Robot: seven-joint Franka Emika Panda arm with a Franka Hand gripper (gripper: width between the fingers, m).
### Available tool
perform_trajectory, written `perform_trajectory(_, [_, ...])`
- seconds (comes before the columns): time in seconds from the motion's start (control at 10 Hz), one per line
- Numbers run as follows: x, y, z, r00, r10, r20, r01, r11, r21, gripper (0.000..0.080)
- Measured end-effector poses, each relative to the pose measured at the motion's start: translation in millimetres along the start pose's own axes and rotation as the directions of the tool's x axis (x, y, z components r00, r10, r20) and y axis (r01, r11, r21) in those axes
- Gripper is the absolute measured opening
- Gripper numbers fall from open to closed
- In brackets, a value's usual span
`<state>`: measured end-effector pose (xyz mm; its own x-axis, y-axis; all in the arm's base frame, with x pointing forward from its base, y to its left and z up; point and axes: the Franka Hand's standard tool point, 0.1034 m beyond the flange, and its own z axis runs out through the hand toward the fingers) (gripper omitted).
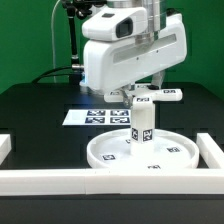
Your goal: Assemble round table
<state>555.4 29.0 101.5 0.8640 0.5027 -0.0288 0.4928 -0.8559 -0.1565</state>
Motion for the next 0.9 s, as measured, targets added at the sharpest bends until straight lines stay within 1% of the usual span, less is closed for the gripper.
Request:
perform_trajectory(0.2, [0.8,-1.3,0.3,0.975,0.223,-0.025,-0.223,0.975,0.009,0.0458])
perform_trajectory(0.3, [2.3,-3.5,0.9,0.938,0.343,-0.042,-0.342,0.939,0.016,0.0458])
perform_trajectory(0.4, [4.4,-6.6,1.3,0.902,0.429,-0.058,-0.428,0.903,0.019,0.0458])
perform_trajectory(0.5, [5.7,-8.8,1.4,0.868,0.492,-0.068,-0.492,0.87,0.018,0.0458])
perform_trajectory(0.6, [6.1,-8.2,1.2,0.838,0.542,-0.07,-0.541,0.84,0.023,0.0458])
perform_trajectory(0.9, [5.9,-8.0,1.6,0.699,0.712,-0.062,-0.711,0.702,0.042,0.0458])
